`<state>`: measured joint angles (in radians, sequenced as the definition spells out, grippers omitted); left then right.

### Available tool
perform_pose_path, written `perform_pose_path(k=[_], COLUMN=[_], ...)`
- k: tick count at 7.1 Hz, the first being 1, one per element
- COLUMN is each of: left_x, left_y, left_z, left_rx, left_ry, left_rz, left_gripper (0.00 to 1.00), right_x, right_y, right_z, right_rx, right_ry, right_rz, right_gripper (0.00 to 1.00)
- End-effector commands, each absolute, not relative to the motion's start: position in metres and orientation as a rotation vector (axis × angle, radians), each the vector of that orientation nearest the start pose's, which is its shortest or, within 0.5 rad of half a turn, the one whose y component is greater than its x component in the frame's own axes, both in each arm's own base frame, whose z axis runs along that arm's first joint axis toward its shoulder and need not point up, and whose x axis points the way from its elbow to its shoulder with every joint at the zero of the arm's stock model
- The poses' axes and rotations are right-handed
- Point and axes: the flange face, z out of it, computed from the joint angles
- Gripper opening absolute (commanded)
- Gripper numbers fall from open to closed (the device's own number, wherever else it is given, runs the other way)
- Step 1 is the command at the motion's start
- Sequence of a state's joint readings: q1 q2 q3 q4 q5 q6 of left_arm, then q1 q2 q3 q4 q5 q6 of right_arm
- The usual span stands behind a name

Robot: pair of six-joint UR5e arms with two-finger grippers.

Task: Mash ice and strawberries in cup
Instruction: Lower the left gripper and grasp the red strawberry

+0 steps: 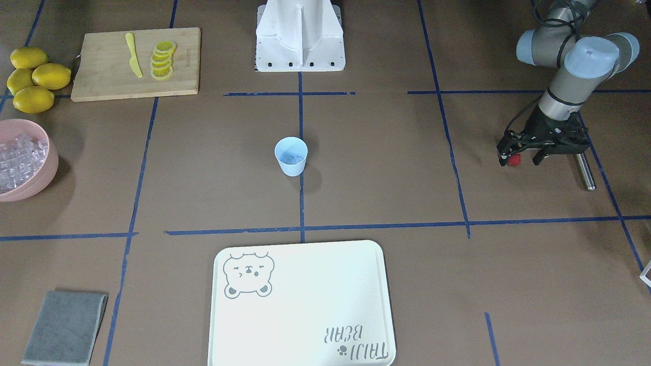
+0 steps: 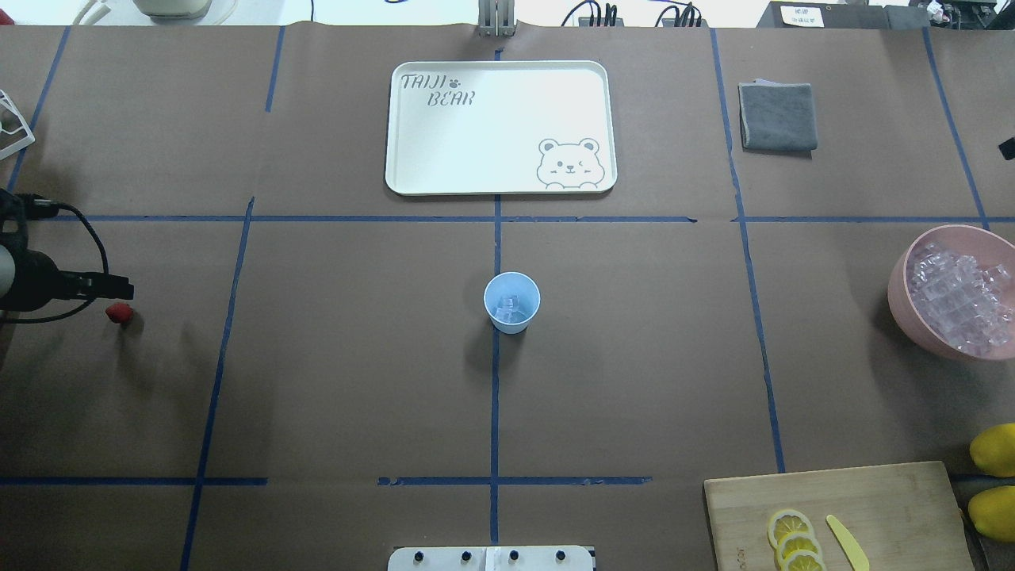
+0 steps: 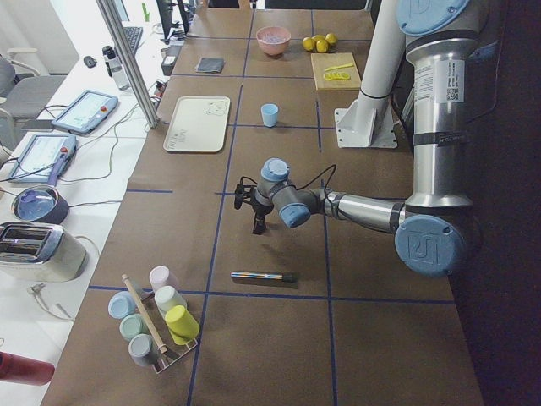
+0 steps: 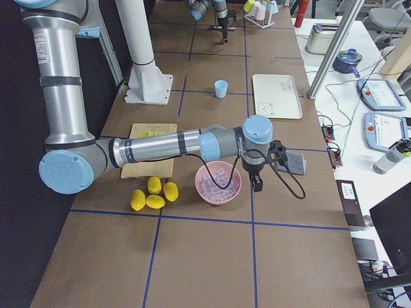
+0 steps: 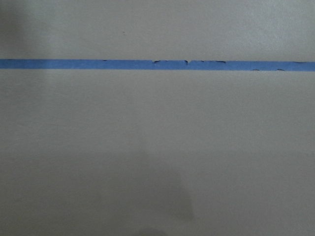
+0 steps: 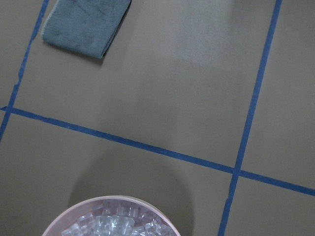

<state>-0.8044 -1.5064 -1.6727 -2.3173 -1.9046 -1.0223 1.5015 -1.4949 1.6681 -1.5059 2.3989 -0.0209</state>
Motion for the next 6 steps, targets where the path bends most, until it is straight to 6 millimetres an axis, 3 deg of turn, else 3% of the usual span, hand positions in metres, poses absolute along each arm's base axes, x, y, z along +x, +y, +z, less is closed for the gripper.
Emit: perform_pose_path(k=[1, 6], left_x=[0.283, 0.274], left_y=[-0.429, -0.419], left_z=[0.572, 0.583], left_rx=[0.229, 0.212], left_ry=[0.798, 0.784], left_rz=[-0.105, -0.099], left_gripper=[0.88, 0.83], right_x=[0.029, 0.030], right_y=[-0.529, -0.529], right_z=[0.566, 0.564], right_rx=[0.199, 0.200], right_ry=[-0.862, -0.866], right_rz=[-0.166, -0.163], right_gripper=[0.99, 0.99])
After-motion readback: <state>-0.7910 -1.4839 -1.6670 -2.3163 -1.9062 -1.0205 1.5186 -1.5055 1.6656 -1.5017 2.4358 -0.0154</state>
